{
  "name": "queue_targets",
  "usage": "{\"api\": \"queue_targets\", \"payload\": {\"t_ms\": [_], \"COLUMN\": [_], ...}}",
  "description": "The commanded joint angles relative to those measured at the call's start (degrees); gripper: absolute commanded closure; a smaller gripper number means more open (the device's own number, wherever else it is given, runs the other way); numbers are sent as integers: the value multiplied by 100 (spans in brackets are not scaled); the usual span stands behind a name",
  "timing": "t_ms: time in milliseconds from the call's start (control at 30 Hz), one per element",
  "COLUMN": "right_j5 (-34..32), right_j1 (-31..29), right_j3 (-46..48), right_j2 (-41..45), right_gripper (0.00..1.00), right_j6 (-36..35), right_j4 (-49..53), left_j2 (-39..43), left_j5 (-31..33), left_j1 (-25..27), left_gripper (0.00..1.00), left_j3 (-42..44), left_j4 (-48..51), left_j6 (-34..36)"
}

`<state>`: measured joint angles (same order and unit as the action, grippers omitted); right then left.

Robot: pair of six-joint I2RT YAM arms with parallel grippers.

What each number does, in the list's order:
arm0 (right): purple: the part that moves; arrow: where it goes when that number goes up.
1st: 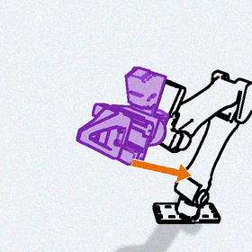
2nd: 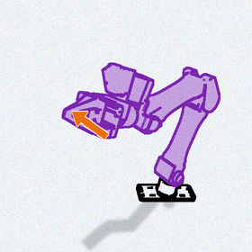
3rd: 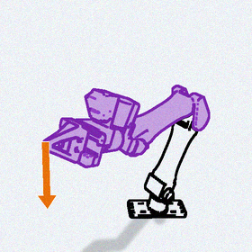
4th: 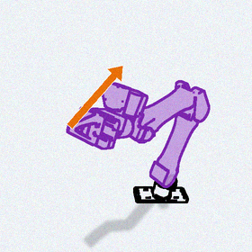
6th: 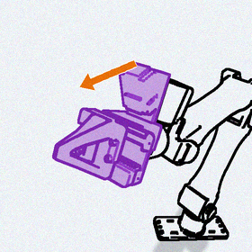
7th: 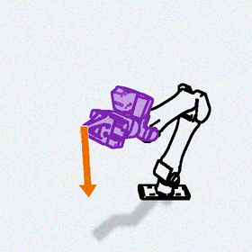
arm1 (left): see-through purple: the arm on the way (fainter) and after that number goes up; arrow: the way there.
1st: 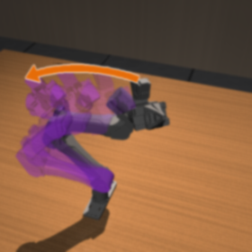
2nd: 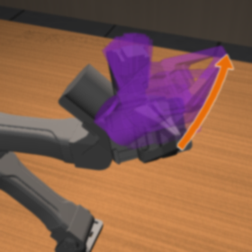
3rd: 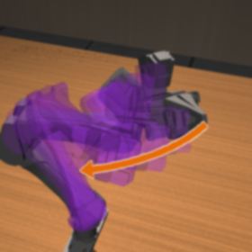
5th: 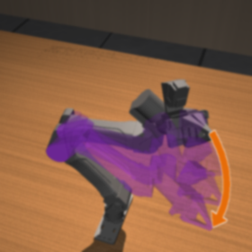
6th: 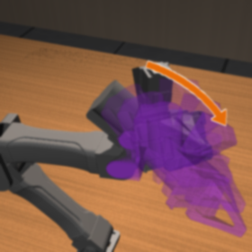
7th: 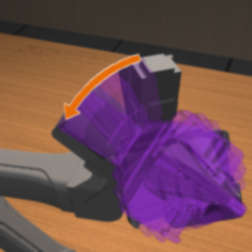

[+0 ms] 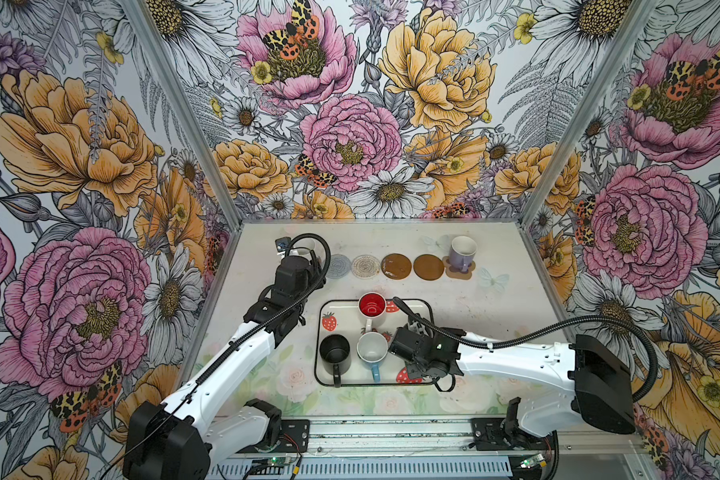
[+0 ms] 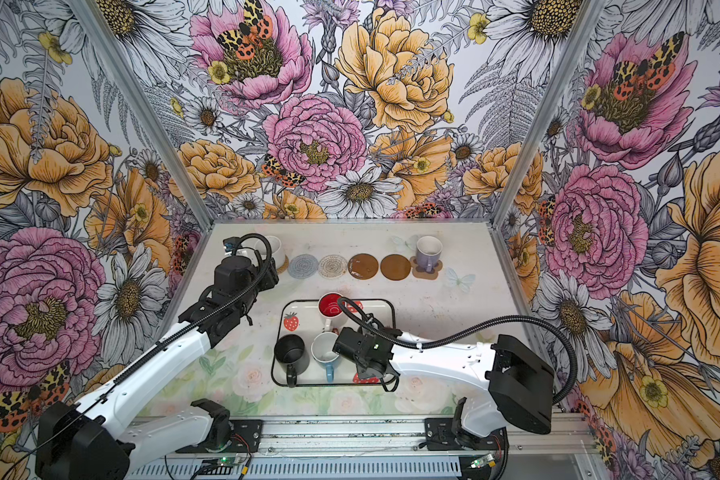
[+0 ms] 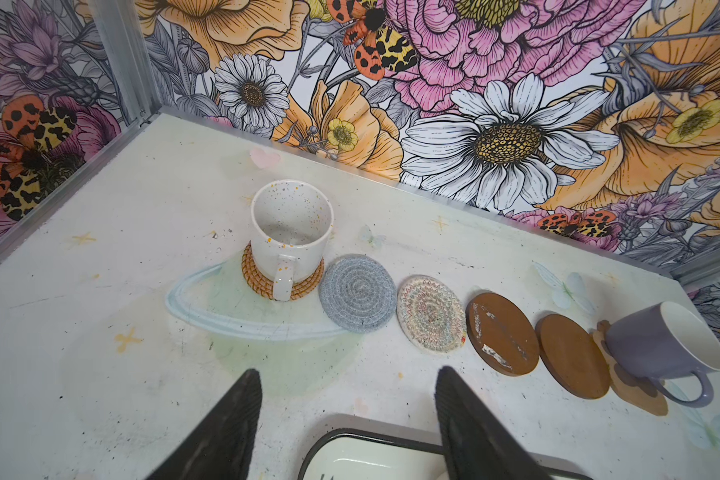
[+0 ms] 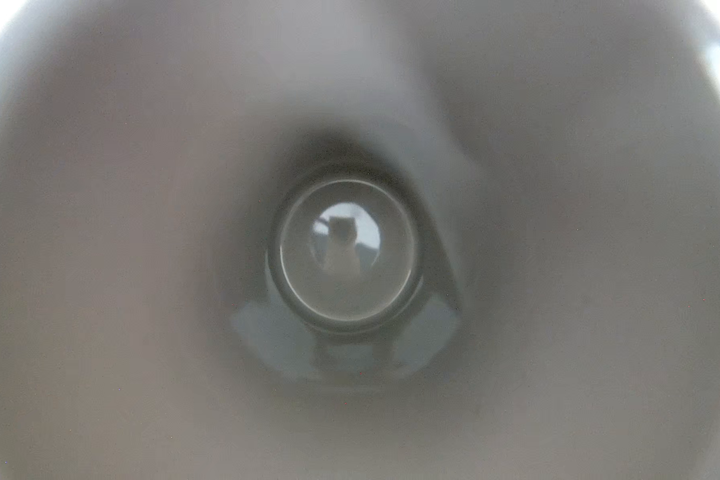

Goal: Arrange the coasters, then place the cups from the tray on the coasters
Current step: 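Lift the grey mug with the right gripper toward the brown wooden coasters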

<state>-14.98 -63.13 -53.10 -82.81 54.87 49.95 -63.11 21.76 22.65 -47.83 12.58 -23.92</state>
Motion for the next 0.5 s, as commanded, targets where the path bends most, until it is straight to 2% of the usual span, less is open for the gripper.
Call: {"api": "queue_targets", "payload": {"t_ms": [0, 233, 467], "right_j5": [-81, 25, 117], "right_j1": [88, 346, 875], "right_j3": [-268, -418, -797], "right_j2": [297, 421, 373], "right_gripper": [100, 100, 100], "right_j6": [-193, -486, -1035], "right_j4": [-56, -58, -4], "left_j2": [115, 127, 125], "left_j5": [-119, -172, -216], "left_j1": [-83, -133, -190], "left_gripper": [32, 32, 32], "left_j3": [128, 163, 177], "left_j4": [-106, -124, -140], "left_j6": [-65, -86, -103]}}
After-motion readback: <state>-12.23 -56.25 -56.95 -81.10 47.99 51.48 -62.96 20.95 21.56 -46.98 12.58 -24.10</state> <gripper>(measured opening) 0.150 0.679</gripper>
